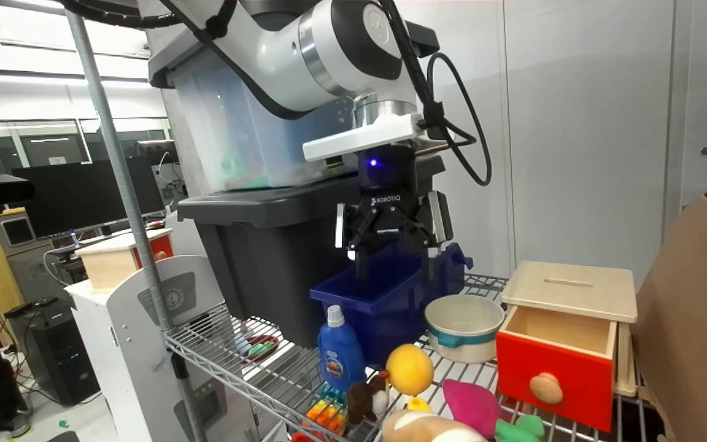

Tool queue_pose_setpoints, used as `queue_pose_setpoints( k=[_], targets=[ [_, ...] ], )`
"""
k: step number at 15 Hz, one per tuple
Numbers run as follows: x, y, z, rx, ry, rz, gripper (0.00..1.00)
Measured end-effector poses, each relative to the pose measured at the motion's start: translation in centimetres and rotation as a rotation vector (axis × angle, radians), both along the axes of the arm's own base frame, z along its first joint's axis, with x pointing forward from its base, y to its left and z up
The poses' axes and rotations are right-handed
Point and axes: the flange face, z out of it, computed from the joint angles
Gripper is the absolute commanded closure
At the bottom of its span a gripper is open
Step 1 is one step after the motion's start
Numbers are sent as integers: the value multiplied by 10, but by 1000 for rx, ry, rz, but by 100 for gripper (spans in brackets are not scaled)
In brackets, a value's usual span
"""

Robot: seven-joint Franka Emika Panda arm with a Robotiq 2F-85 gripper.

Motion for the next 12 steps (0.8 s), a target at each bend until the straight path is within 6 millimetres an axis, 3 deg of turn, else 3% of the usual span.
queue_pose_setpoints(
  k=[4, 12],
  targets=[
    [10, 2, 6, -3, 6, 1, 0],
    [24, 3, -2, -4, 9, 3, 0]
  ],
)
